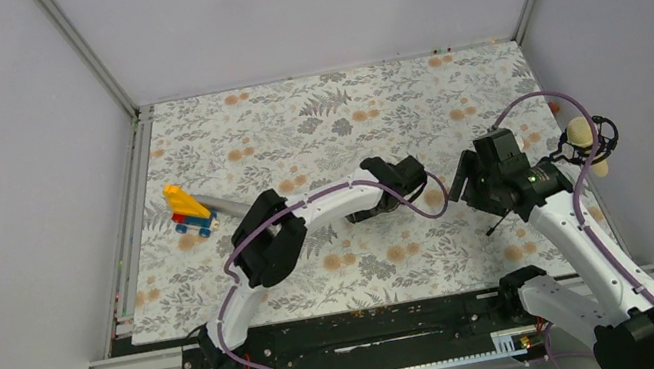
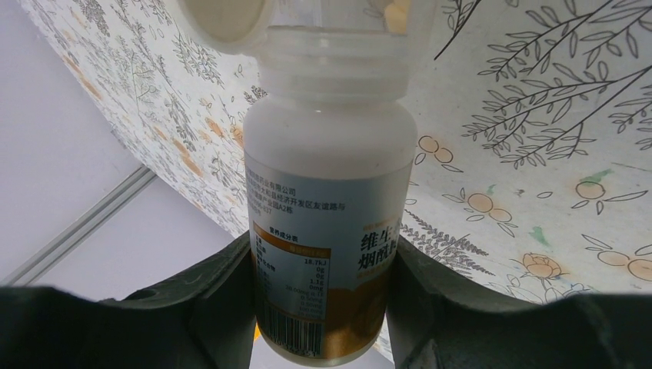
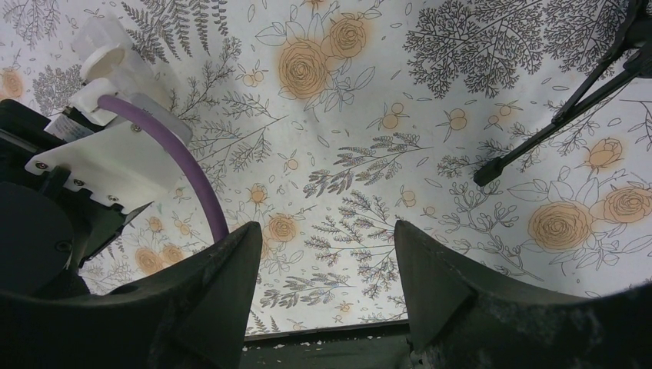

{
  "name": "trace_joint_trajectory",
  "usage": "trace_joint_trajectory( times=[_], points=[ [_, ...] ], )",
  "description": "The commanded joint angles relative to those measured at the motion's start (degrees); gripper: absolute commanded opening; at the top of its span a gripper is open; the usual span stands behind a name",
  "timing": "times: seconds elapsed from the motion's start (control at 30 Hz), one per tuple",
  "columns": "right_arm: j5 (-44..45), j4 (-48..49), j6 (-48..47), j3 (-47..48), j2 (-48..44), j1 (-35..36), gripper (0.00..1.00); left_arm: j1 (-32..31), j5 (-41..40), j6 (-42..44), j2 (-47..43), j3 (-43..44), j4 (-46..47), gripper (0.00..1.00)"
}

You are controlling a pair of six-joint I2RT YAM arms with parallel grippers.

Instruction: Sort the pills into containers

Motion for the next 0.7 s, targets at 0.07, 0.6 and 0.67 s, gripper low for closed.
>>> trace_joint_trajectory(
  times=[0.07, 0.6, 0.67],
  points=[
    [1.1, -0.2, -0.1, 0.0, -0.7, -0.3, 0.71, 0.4, 1.2, -1.8, -3.1, 0.2, 1.4, 0.00],
    [1.1, 0.2, 0.0, 1.7, -0.8, -0.4, 0.71, 3.0, 7.3, -4.1, -17.0, -11.8, 11.3, 0.00],
    [0.6, 0.6, -0.1, 2.3, -1.0, -0.4, 0.71, 3.4, 8.4, -4.7, -18.5, -12.8, 11.9, 0.00]
  ],
)
